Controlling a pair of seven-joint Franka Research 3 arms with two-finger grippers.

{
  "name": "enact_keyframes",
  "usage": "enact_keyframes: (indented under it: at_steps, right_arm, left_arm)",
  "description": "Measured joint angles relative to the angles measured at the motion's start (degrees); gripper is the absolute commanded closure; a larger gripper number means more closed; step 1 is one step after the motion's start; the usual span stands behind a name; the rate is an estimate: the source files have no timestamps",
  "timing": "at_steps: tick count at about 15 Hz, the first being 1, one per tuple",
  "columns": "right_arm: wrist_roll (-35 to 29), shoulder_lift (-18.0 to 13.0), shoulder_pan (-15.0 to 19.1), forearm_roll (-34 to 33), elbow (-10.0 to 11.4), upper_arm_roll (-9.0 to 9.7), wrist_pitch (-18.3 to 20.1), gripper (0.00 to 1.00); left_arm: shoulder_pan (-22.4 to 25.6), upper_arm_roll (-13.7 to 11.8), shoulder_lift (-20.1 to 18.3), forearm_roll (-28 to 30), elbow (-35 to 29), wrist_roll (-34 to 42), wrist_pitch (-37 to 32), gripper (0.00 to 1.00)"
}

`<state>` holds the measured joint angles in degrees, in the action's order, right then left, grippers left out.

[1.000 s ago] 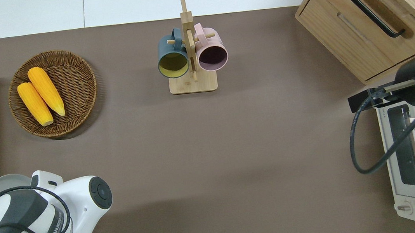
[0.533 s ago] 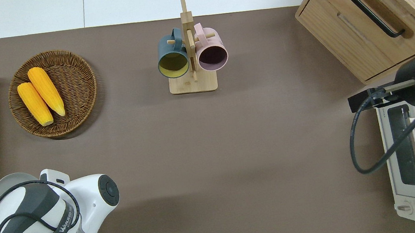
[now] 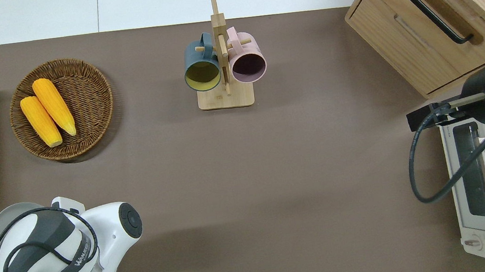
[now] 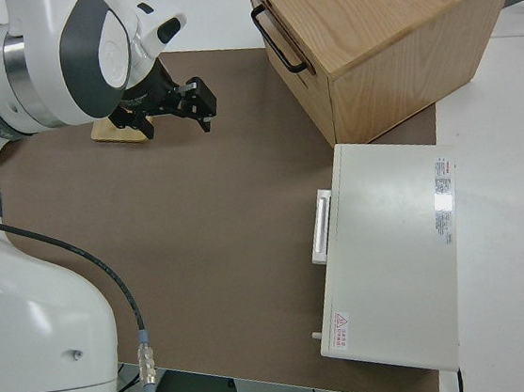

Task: Pick gray plate from table and place it on lower plate rack with left arm
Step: 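Open the left gripper and pull it away from the plate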

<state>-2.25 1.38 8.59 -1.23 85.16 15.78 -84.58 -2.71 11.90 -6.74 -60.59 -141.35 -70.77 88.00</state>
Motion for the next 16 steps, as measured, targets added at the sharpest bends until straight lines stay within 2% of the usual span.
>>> enact_keyframes:
  at_steps: [5,7,8,12,14,16]
  right_arm:
    - [0.00,0.00,0.00,0.00,0.00,0.00,0.00,0.017]
    - [0.00,0.00,0.00,0.00,0.00,0.00,0.00,0.017]
    - [0.00,0.00,0.00,0.00,0.00,0.00,0.00,0.017]
    - [0.00,0.00,0.00,0.00,0.00,0.00,0.00,0.017]
    - [0.00,0.00,0.00,0.00,0.00,0.00,0.00,0.017]
    - [0.00,0.00,0.00,0.00,0.00,0.00,0.00,0.017]
  left_arm:
    - [0.00,0.02,0.23,-0.12,0.52,0.27,0.05,0.00]
    - [0.00,0.05,0.22,0.16,2.97,4.25,0.09,0.00]
    - [0.00,0.04,0.19,2.34,5.39,6.71,0.10,0.00]
    - [0.05,-0.29,0.02,18.61,19.73,16.30,0.14,0.00]
    - [0.10,-0.70,0.08,28.83,27.21,21.56,0.10,0.00]
    - [0.10,-0.76,0.26,36.91,31.49,23.37,0.09,0.00]
